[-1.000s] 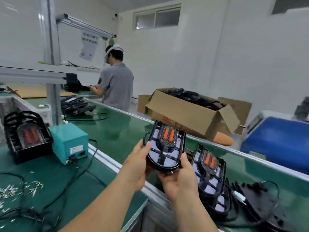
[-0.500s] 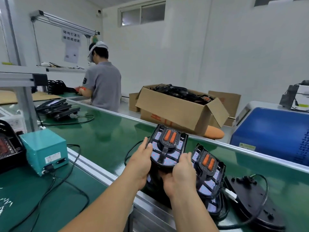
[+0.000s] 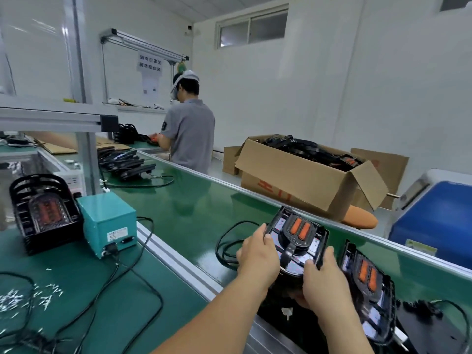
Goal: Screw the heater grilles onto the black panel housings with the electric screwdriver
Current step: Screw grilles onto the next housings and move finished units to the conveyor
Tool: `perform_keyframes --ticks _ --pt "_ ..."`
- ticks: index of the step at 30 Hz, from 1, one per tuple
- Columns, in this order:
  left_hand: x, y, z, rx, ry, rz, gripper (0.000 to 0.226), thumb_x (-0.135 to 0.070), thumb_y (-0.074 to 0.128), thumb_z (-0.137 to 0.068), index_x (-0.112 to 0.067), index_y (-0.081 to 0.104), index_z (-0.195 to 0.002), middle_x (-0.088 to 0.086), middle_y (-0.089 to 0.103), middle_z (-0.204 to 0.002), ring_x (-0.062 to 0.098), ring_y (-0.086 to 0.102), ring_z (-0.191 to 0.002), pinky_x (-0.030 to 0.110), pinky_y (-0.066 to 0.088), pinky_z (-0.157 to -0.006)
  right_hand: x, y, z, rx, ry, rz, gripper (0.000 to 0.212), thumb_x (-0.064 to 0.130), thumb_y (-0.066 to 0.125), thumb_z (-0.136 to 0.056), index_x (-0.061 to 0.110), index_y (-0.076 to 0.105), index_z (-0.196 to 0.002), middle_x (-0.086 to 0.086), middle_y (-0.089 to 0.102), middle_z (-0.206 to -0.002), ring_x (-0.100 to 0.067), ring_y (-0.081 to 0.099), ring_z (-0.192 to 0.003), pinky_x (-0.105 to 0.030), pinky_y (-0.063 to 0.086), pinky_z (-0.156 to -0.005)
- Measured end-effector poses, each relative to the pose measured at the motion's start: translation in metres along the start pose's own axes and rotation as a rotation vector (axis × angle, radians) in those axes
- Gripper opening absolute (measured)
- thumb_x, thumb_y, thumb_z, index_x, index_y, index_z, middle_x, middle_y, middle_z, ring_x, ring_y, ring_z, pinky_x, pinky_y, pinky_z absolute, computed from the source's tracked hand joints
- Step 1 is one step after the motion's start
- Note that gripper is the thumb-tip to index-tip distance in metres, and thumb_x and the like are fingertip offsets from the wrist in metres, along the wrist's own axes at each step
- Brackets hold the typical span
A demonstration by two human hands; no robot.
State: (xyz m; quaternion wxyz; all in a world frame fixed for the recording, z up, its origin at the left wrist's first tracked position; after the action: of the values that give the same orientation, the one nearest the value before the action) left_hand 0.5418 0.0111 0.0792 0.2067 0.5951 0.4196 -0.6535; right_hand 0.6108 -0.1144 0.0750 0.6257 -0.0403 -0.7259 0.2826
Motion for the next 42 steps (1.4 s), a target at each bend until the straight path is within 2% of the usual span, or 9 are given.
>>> perform_keyframes --ticks 1,3,6,12,18,22,28,34,42 --pt "0.002 0.002 0.0 0.005 0.011 -0.018 0.045 -0.032 0.026 -0.106 -0.035 0.038 -0.15 -0.003 0.036 -0.156 0.022 0.031 -0.141 0.039 0.028 -0.116 0.002 -0.001 0.0 0.006 -0.033 0.155 0.063 0.021 0.037 -0.105 0.012 0.006 -0.159 -0.02 0.058 -0.112 -0.024 0.058 -0.079 -0.035 0.045 -0.064" --pt "0.004 0.006 0.002 0.029 0.03 0.0 0.045 -0.03 0.027 -0.106 -0.034 0.04 -0.148 -0.005 0.036 -0.156 0.021 0.035 -0.139 0.043 0.031 -0.115 0.003 0.002 -0.001 0.034 -0.064 0.337 0.057 0.018 0.036 -0.105 0.004 0.015 -0.155 -0.019 0.061 -0.097 -0.019 0.052 -0.066 -0.034 0.044 -0.059" --pt "0.005 0.006 0.005 0.067 0.009 0.054 0.046 -0.03 0.028 -0.106 -0.035 0.036 -0.151 -0.004 0.033 -0.158 0.02 0.035 -0.141 0.041 0.029 -0.117 0.003 0.001 -0.006 0.041 -0.074 0.433 0.042 0.015 0.037 -0.102 -0.001 0.031 -0.14 -0.022 0.06 -0.097 -0.033 0.058 -0.083 -0.042 0.052 -0.081" --pt "0.004 0.005 0.01 0.123 -0.014 0.126 0.054 -0.042 0.031 -0.105 -0.038 0.017 -0.157 -0.002 0.015 -0.165 0.019 0.019 -0.15 0.041 0.019 -0.122 0.009 -0.01 -0.004 0.132 -0.069 0.503 0.065 0.023 0.037 -0.104 0.007 0.002 -0.156 -0.025 0.06 -0.124 -0.036 0.061 -0.1 -0.038 0.046 -0.082" --pt "-0.001 -0.002 0.011 0.082 0.002 0.101 0.056 -0.046 0.032 -0.104 -0.039 0.016 -0.157 -0.004 0.013 -0.165 0.018 0.016 -0.151 0.047 0.016 -0.122 0.018 -0.022 -0.002 0.039 -0.096 0.402 0.064 0.025 0.035 -0.106 0.014 0.001 -0.159 -0.022 0.053 -0.139 -0.034 0.051 -0.107 -0.04 0.038 -0.086" --pt "-0.004 -0.011 0.009 0.058 0.002 0.106 0.055 -0.046 0.032 -0.104 -0.036 0.02 -0.157 0.0 0.014 -0.165 0.019 0.015 -0.151 0.041 0.016 -0.122 0.023 -0.022 -0.003 0.012 -0.105 0.4 0.063 0.028 0.036 -0.105 0.015 0.006 -0.159 -0.02 0.046 -0.149 -0.038 0.047 -0.129 -0.043 0.038 -0.096" --pt "0.002 -0.037 0.013 0.028 0.017 0.189 0.056 -0.045 0.039 -0.103 -0.038 0.021 -0.155 -0.003 0.017 -0.164 0.018 0.021 -0.149 0.038 0.02 -0.121 0.034 -0.012 0.0 0.019 -0.143 0.347 0.06 0.028 0.039 -0.105 0.017 0.014 -0.159 -0.015 0.044 -0.152 -0.036 0.045 -0.133 -0.044 0.039 -0.103" --pt "0.03 -0.118 0.014 -0.11 -0.039 0.245 0.054 -0.045 0.044 -0.102 -0.041 0.026 -0.153 -0.005 0.022 -0.163 0.018 0.027 -0.147 0.04 0.026 -0.117 0.071 0.035 0.019 0.1 -0.277 0.309 0.059 0.029 0.037 -0.104 0.022 0.017 -0.159 -0.011 0.06 -0.131 -0.028 0.061 -0.1 -0.037 0.047 -0.082" --pt "0.064 -0.239 0.041 -0.412 -0.082 0.258 0.051 -0.042 0.044 -0.103 -0.034 0.033 -0.152 -0.004 0.034 -0.157 0.012 0.037 -0.134 0.025 0.027 -0.098 0.14 0.15 0.081 0.394 -0.506 0.256 0.057 0.031 0.039 -0.104 0.023 0.02 -0.158 -0.005 0.054 -0.143 -0.028 0.051 -0.128 -0.039 0.042 -0.098"
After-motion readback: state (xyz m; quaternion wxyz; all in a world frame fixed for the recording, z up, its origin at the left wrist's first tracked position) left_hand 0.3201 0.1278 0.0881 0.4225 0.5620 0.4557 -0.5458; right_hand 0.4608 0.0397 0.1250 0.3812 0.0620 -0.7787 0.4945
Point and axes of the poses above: each hand's wrist, its own z-axis away from the middle knuckle, its own y-axis out of the palm, x = y × z, the point moved 5 cm from there along -z, towards the middle knuckle
